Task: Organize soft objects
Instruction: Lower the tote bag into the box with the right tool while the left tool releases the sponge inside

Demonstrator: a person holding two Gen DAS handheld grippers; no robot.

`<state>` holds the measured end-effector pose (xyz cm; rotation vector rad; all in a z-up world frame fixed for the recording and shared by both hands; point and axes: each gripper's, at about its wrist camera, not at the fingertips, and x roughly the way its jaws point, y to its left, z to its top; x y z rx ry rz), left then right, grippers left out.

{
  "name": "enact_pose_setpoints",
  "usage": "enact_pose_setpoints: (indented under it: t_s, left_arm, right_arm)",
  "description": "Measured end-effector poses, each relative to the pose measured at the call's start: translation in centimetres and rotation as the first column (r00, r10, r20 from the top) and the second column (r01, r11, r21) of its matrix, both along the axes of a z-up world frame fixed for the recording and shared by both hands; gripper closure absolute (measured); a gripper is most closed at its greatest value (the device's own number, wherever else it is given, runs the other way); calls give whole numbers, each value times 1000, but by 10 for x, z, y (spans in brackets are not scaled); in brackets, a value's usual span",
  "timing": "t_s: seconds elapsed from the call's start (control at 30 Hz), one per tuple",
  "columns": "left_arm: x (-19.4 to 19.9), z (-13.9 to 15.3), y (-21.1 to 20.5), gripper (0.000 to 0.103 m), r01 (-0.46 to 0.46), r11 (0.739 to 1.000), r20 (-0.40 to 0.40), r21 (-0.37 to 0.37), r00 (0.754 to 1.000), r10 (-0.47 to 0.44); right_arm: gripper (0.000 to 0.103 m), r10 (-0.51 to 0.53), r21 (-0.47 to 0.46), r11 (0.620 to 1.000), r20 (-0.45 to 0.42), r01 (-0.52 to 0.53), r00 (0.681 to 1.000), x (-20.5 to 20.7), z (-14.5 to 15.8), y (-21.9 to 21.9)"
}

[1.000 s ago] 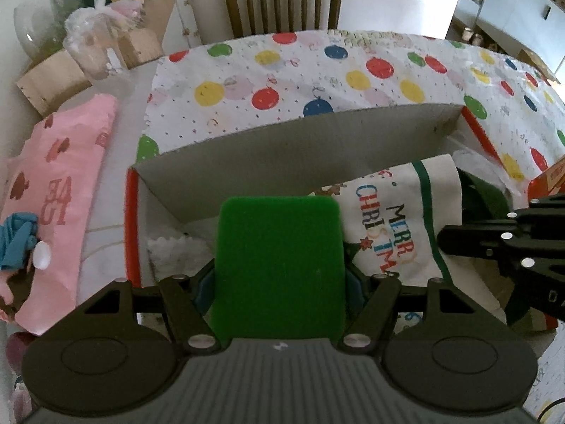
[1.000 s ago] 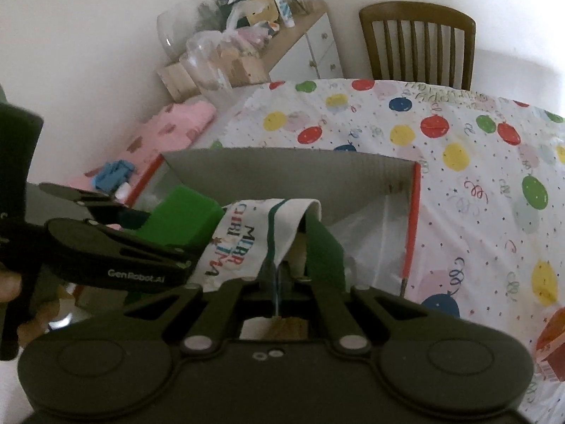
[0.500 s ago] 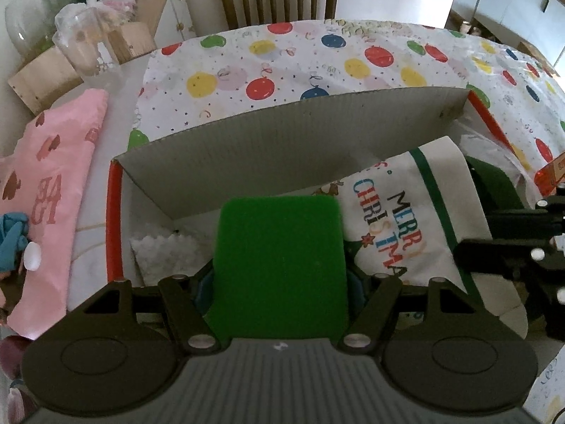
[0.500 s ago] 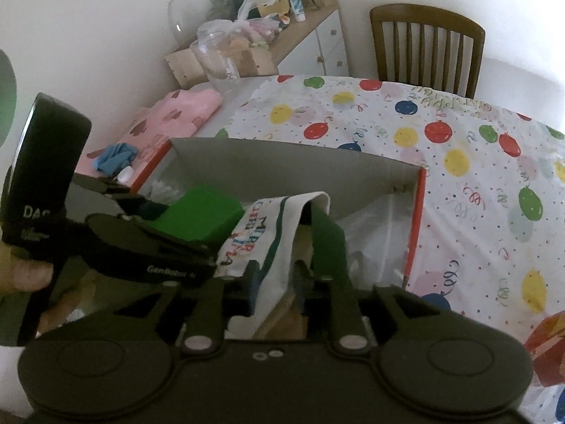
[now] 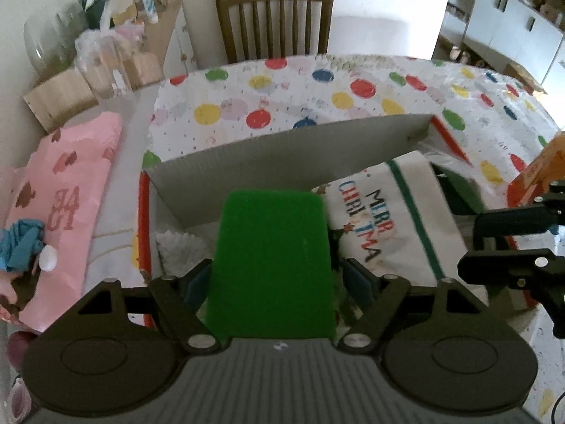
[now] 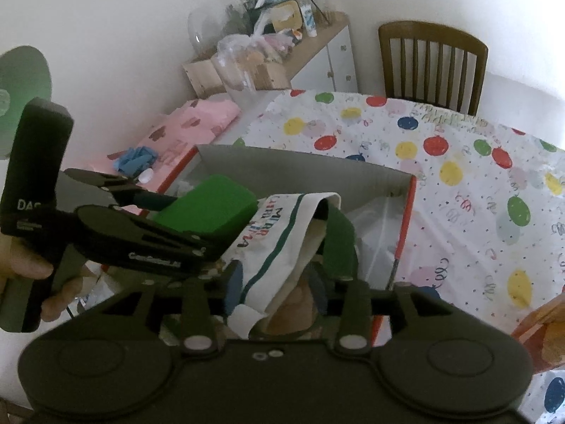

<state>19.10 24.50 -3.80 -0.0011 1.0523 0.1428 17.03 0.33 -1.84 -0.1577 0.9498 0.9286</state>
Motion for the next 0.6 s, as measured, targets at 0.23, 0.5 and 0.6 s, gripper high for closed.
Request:
enact_pose_setpoints:
  t_s: [0.23, 0.5, 0.6]
  left_arm:
    - [-28, 26, -8, 22, 10, 1000, 94, -28, 996, -8]
    - [-59, 51, -22, 20, 1, 999, 194, -44, 981, 8]
    - [-69, 59, -28, 18, -8, 999, 233, -52, 972, 20]
  right_arm:
    - [48, -2, 31, 1000, 51, 1, 999, -13, 17, -18]
    - [36, 0, 77, 997, 122, -9, 993, -29, 33, -36]
    - [32, -3, 96, 995, 144, -11, 990, -37, 39, -44]
